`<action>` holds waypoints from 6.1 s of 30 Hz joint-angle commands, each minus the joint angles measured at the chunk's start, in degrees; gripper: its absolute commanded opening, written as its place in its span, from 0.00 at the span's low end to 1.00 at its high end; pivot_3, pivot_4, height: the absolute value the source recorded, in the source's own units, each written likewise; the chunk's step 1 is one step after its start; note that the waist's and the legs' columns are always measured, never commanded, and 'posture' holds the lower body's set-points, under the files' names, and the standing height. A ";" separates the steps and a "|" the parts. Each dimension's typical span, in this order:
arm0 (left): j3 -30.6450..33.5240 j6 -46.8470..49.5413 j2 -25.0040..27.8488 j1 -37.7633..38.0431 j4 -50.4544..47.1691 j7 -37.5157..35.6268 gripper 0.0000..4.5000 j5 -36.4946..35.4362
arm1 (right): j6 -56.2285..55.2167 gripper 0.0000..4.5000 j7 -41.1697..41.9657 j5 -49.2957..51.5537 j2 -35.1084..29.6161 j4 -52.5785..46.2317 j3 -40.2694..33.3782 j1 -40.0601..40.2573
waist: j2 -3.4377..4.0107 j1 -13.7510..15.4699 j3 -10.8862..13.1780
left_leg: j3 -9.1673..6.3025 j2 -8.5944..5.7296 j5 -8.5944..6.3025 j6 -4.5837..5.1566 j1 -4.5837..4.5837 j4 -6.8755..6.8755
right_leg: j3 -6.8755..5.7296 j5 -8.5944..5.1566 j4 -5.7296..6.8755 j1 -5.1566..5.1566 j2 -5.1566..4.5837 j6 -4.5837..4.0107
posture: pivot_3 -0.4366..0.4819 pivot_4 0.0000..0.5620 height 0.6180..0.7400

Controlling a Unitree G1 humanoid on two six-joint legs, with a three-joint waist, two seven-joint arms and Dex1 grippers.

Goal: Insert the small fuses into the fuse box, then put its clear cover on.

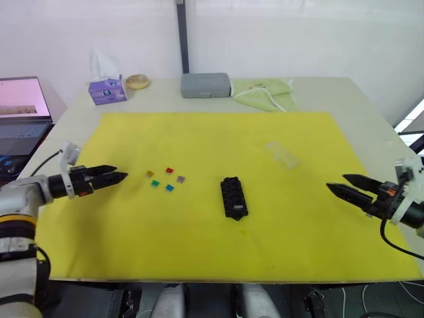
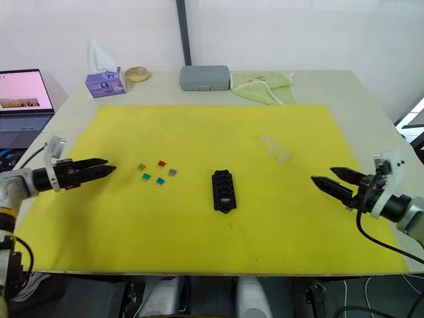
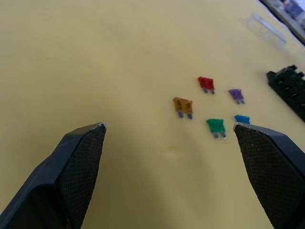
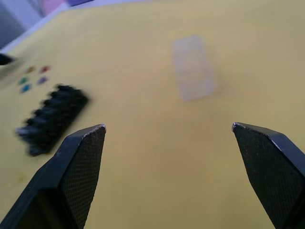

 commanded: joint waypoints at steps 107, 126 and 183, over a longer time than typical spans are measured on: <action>13.36 28.54 -26.04 -4.76 -40.37 21.69 0.00 -36.63 | 9.06 0.60 -50.16 32.86 32.04 1.95 26.45 -49.06 | 0.15 -0.16 -0.05 | -0.24 0.25 -0.08 0.14 -0.79 0.68 | -0.11 0.09 0.09 -0.47 0.26 -0.11 | 0.48 0.27 1.00; 13.03 27.34 -25.82 -3.97 -40.64 22.33 0.00 -36.91 | 8.84 0.01 -50.21 33.27 33.14 0.25 26.61 -48.04 | 0.16 -0.20 -0.04 | -0.25 0.26 -0.09 0.15 -0.79 0.63 | -0.11 0.08 0.07 -0.47 0.27 -0.12 | 0.48 0.27 1.00; -2.39 8.38 -1.39 24.51 -69.17 8.56 0.98 -20.49 | -49.83 0.00 24.59 -23.45 22.67 19.89 35.35 -17.85 | 0.30 -0.01 0.19 | -0.22 0.23 -0.06 0.09 -0.61 0.24 | -0.04 0.06 -0.13 -0.45 0.27 -0.18 | 0.48 0.27 1.00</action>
